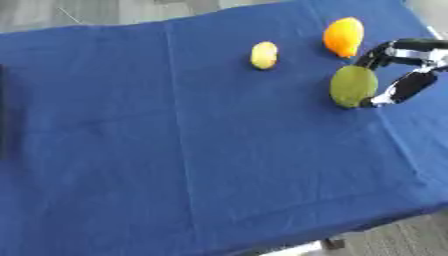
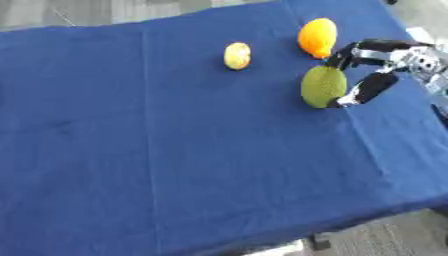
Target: Pick up the objects with one hand, pass them to the other hand, and then place them into the box on the other side of the table.
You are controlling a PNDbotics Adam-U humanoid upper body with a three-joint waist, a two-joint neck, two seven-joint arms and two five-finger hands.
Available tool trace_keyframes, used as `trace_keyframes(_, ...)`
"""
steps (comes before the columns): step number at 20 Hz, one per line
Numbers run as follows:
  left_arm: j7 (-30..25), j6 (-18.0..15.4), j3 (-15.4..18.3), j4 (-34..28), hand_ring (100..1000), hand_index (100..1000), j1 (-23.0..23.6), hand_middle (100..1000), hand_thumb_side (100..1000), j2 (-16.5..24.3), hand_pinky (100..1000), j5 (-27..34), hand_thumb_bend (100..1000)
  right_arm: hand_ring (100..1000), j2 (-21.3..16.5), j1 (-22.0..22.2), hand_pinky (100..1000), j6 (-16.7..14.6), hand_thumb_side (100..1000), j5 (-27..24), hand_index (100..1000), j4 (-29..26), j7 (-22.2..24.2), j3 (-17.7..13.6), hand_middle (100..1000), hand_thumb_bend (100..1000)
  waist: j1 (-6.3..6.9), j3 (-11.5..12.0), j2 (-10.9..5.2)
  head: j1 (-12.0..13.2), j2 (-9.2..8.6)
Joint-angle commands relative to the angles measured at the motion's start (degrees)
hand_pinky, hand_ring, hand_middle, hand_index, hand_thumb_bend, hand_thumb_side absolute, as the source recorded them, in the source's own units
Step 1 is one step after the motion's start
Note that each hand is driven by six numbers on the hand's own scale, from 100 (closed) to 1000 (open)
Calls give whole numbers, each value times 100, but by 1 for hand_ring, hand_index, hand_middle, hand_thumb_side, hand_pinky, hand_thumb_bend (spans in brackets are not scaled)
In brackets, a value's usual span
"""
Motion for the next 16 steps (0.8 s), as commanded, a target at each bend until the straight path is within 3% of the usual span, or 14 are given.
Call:
trace_keyframes(1, 6, -5, 69, -110, 861, 879, -36, 890, 656, 146, 747, 12, 684, 816, -101, -136, 849, 8, 367, 217, 866, 103, -144, -24, 795, 564, -3, 14, -63, 27, -66)
trace_keyframes(9, -5, 4, 63, -113, 860, 879, -32, 890, 659, 128, 747, 13, 681, 808, -63, -217, 846, 50, 355, 494, 866, 236, -404, 2, 791, 554, 9, 24, -33, 40, -65)
trace_keyframes(15, -16, 6, 59, -120, 860, 878, -30, 890, 660, 107, 748, 15, 679, 779, 22, -272, 834, 40, 242, 647, 822, 341, -567, 87, 733, 521, 25, 40, -18, 27, -71)
trace_keyframes(16, -17, 6, 59, -123, 860, 878, -29, 890, 660, 107, 748, 17, 678, 760, 34, -277, 827, 30, 193, 659, 778, 356, -584, 99, 677, 502, 27, 41, -17, 26, -69)
